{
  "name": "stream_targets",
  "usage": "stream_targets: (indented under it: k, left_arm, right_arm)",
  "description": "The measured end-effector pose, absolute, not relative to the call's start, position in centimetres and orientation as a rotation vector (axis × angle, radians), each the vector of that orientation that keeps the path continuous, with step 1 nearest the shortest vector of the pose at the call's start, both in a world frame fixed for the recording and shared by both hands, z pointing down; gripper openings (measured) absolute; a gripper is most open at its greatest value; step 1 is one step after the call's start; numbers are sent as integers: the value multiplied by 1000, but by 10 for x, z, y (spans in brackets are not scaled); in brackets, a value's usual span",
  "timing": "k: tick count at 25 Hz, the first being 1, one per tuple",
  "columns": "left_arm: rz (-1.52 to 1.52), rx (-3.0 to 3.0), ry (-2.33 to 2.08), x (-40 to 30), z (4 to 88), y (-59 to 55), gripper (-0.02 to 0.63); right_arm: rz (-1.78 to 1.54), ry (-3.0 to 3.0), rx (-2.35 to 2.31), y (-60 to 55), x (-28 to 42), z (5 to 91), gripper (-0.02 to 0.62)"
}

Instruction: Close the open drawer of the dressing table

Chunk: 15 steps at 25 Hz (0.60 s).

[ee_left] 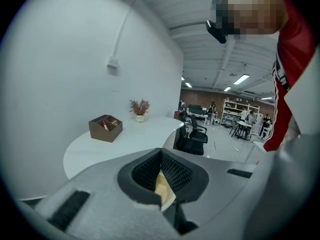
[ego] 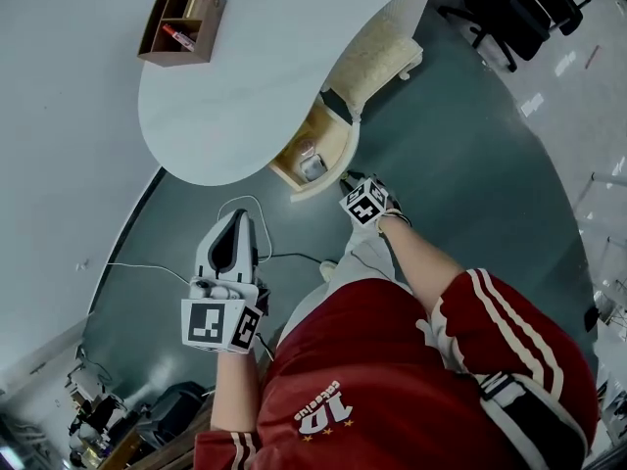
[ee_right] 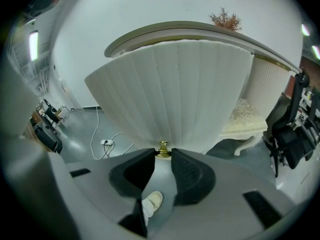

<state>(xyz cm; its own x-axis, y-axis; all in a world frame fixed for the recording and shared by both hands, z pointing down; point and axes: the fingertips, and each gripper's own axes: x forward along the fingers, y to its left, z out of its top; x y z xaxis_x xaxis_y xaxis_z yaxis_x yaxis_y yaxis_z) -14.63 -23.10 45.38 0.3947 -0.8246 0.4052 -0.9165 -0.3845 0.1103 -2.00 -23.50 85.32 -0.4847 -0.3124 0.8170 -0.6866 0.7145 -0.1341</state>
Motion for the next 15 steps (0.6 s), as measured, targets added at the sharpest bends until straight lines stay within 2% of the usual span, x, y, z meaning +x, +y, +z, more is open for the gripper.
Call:
stream_targets:
  k: [15]
  left_arm:
    - [554,2377,-1502,-132,450,-264,0]
  right_arm:
    - [600,-2194,773,-288,-63,848,104]
